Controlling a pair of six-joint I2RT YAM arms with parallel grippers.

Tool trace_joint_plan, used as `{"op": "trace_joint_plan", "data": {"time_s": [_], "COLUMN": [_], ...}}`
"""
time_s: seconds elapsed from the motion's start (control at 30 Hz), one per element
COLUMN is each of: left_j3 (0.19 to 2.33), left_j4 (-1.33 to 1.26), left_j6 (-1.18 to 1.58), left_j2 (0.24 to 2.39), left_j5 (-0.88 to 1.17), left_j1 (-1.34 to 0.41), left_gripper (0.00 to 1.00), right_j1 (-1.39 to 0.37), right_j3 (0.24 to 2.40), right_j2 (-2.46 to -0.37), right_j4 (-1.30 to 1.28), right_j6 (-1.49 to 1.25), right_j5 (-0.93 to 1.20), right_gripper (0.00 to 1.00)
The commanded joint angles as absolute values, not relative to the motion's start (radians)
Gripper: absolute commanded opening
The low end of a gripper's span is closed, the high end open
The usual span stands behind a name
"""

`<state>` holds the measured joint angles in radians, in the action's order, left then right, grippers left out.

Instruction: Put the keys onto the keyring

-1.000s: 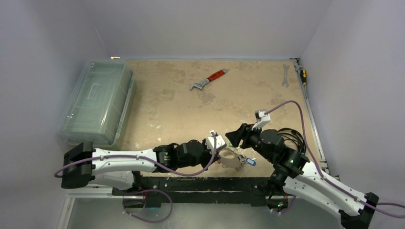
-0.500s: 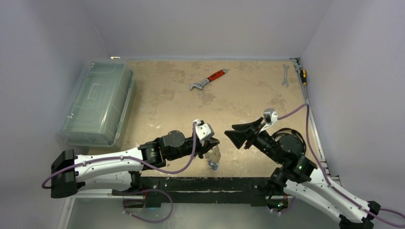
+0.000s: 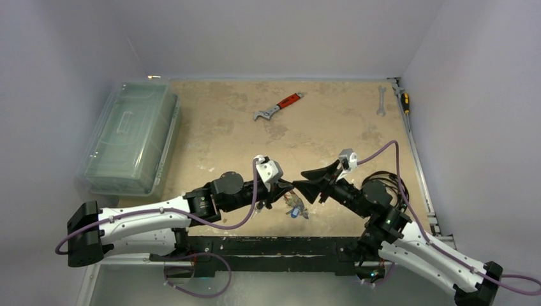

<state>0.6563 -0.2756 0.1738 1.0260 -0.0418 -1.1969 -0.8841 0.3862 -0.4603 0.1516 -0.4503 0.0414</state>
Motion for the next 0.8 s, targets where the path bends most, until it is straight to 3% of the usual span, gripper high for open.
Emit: {"op": "trace_joint_plan", "data": {"time_s": [0.0,0.2,0.37,0.57,0.77], "left_j3": [0.659,0.594,0.602,0.635,0.729], "left_j4": [-0.325,-0.431,-0.403,-0.447,-0.286], "left_j6": [0.229,0.313,0.397,0.487,0.621], "left_j2": [1.052,1.122,1.150,1.162,1.148], "left_j5": [-0.133,-0.108,-0.222,-0.173,-0.258], "left_j1": [-1.188,-1.187,-1.186,-1.184,-1.184], "left_gripper": [0.00,0.00,0.00,0.00,0.00], "right_j1": [-0.884,-0.884,-0.884,-0.884,-0.884], "right_j3": [0.362,0.321,0.309,0.342,0.331], "right_j2": [-0.438,-0.437,-0.380,-0.352,-0.355], "right_j4": [0.214,0.160,0.096,0.037,0.054], "right_j6": [-0.447,-0.528,-0.565,-0.555,-0.529], "right_j5": [0.041,-0.015,-0.029,-0.085,-0.029], "right_gripper": [0.58,0.56,0.56,0.57,0.56]}}
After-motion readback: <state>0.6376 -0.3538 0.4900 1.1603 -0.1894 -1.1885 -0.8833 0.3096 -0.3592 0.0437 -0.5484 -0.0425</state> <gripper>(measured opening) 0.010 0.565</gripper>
